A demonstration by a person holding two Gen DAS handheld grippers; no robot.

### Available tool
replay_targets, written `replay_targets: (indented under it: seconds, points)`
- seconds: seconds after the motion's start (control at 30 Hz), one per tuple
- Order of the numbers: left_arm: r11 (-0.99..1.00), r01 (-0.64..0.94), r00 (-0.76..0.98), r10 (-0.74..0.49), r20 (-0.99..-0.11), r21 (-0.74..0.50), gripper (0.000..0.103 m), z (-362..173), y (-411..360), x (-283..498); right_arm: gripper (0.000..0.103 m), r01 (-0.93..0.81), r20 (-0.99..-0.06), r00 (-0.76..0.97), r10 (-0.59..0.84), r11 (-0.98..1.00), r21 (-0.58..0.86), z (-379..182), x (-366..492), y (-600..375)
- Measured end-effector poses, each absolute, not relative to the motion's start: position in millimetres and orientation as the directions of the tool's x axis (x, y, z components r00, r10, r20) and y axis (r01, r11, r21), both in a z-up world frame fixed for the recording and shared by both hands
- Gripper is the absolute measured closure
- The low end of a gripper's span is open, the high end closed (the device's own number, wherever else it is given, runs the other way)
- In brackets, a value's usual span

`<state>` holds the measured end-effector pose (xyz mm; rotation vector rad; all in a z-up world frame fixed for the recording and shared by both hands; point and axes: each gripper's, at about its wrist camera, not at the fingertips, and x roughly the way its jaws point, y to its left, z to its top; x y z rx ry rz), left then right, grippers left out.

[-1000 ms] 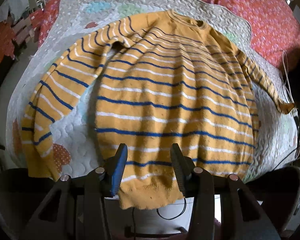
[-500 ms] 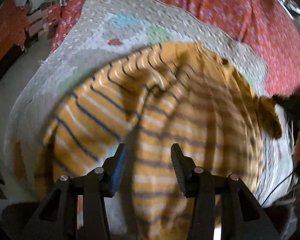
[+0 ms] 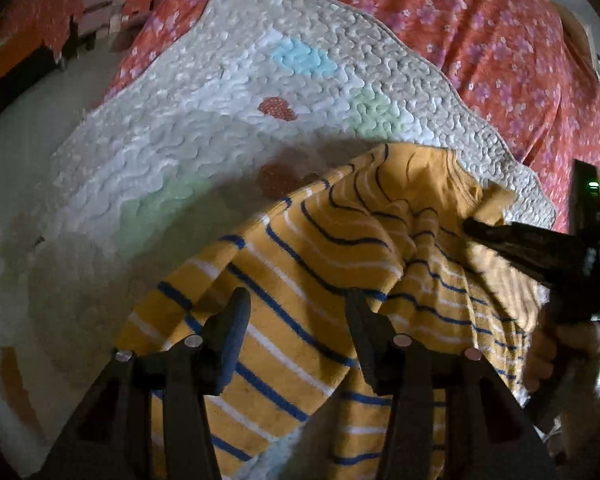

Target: Fold small clothes

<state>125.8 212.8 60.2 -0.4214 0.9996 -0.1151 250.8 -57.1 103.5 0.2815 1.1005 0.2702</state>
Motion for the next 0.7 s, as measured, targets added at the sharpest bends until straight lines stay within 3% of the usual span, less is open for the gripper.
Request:
replay_targets:
  seconds: [0.17,0.3,0.4,0.57,0.7]
  points:
    - [0.909,-0.084,0.555,-0.298,-0.777,-0.409,0.050,62.4,213.3,124.9,0.068,-0.114,-0.803,0.382,0.457,0.886,0.450,101.5,247.8,-47.1]
    - [0.915,-0.060,0.545,-0.305,-0.781,-0.398,0.050,71.8,202.7,124.8,0.059,-0.067,-0.751,0.461,0.472,0.863,0.501,124.1,214.5,-100.7]
    - [0.917,-0.023,0.548,-0.321,-0.772,-0.398,0.050,91.8,183.5,137.8,0.053,0.029,-0.751,0.528,0.397,0.875,0.483,130.5,187.6,-166.3]
    - [0.969,0.078,0.557,-0.236,-0.796,-0.233,0.049,117.4,120.0,194.7,0.043,0.323,-0.785,0.613,0.086,0.880,0.349,132.5,146.1,-289.9]
    - [0.975,0.104,0.441,-0.223,-0.869,-0.198,0.048,90.2,78.3,260.1,0.042,0.424,-0.806,0.591,0.044,0.833,0.356,118.5,140.7,-337.5]
